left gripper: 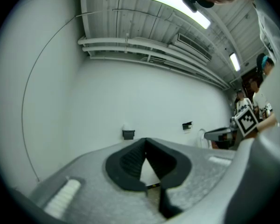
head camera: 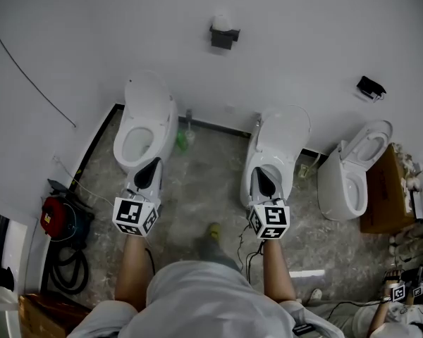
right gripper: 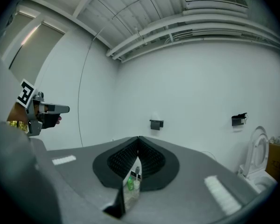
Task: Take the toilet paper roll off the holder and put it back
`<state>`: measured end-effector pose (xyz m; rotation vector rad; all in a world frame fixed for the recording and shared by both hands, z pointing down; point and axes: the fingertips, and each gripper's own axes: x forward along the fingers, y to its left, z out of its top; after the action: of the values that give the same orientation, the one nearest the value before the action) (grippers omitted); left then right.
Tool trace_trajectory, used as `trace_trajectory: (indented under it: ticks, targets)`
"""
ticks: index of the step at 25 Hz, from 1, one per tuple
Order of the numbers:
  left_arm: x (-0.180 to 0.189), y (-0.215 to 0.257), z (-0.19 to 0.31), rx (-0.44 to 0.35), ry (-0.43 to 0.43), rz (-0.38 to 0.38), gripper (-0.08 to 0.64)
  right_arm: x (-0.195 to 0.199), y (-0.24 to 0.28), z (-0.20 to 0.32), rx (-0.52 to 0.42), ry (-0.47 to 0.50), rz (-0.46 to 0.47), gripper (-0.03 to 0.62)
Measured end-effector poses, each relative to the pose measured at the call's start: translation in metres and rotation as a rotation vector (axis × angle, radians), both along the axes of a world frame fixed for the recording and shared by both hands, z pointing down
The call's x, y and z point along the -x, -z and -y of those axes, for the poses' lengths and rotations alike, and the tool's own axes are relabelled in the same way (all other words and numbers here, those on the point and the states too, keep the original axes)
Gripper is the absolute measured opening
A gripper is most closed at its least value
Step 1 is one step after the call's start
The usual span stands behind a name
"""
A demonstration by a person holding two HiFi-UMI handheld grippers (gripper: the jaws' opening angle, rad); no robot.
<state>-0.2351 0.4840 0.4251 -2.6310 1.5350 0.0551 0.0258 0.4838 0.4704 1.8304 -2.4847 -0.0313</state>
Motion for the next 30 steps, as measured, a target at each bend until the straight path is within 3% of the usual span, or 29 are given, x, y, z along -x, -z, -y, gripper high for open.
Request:
trace_trajectory:
  ticks: [13,23,30]
  targets:
    - [-0.02,0.006,0.147,-0.006,0.023,0.072,0.0,-0.025,-0.001,0.15,-0.015,0.039,-0.011,-0.002]
    - [-0.061,0.006,0.251,0.019,0.032,0.094,0.0,-0.061,0.001,0.255,0.006,0.058,-0.004,-0.002]
    - [-0.095,0.007,0.298,0.033,0.042,0.111,0.0,-0.086,-0.005,0.307,0.026,0.081,0.015,-0.002]
